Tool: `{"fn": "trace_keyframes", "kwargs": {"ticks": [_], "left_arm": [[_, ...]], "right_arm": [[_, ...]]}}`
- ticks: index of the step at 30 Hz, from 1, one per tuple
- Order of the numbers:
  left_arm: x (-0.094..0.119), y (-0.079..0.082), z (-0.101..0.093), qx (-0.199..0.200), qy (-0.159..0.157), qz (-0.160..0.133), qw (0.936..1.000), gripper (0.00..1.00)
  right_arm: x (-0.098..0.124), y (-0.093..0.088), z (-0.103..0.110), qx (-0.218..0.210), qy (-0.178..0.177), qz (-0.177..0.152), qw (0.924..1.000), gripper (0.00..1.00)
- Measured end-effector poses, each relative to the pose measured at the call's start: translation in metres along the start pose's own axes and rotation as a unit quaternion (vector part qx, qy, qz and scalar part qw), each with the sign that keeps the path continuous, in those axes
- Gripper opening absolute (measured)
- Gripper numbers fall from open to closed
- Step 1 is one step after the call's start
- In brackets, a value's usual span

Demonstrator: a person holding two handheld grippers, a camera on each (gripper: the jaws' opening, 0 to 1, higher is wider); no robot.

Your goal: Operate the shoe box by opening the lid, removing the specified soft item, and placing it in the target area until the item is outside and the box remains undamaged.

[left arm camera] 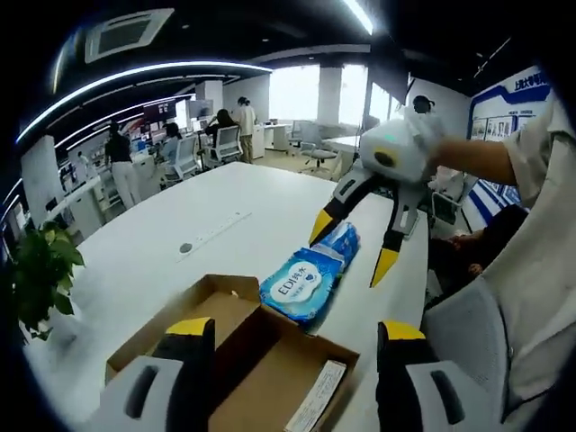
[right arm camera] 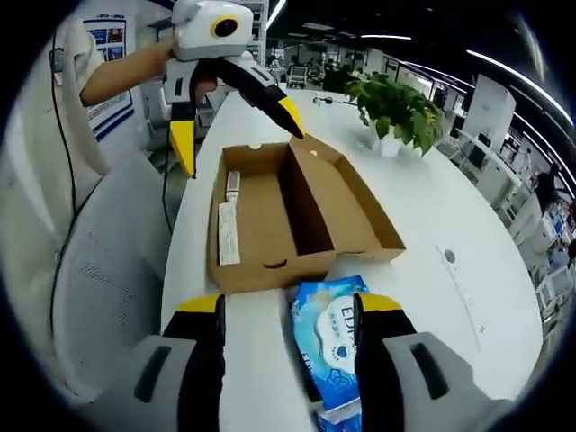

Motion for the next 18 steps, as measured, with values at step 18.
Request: {"fn": "trace_keyframes", "kwargs": {"ticks": [18], "left_arm": [[0.07, -0.053, 0.006, 0.063, 0.073, -0.012, 0.9953, 0.92]], "right_arm": [[-0.064, 0.021, 0.022, 0.068, 0.067, 0.03, 0.995, 0.53]]}}
Point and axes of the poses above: the point that each gripper's makers call its tool centre point, and the gripper's own axes: x roughly backward along the fingers, z roughly to its left, y roughly out of its top, the point moved 1 cm from there along x, roughly backward along the fingers, and after that the axes turned 5 degrees about -x, right-handed, at the moved point
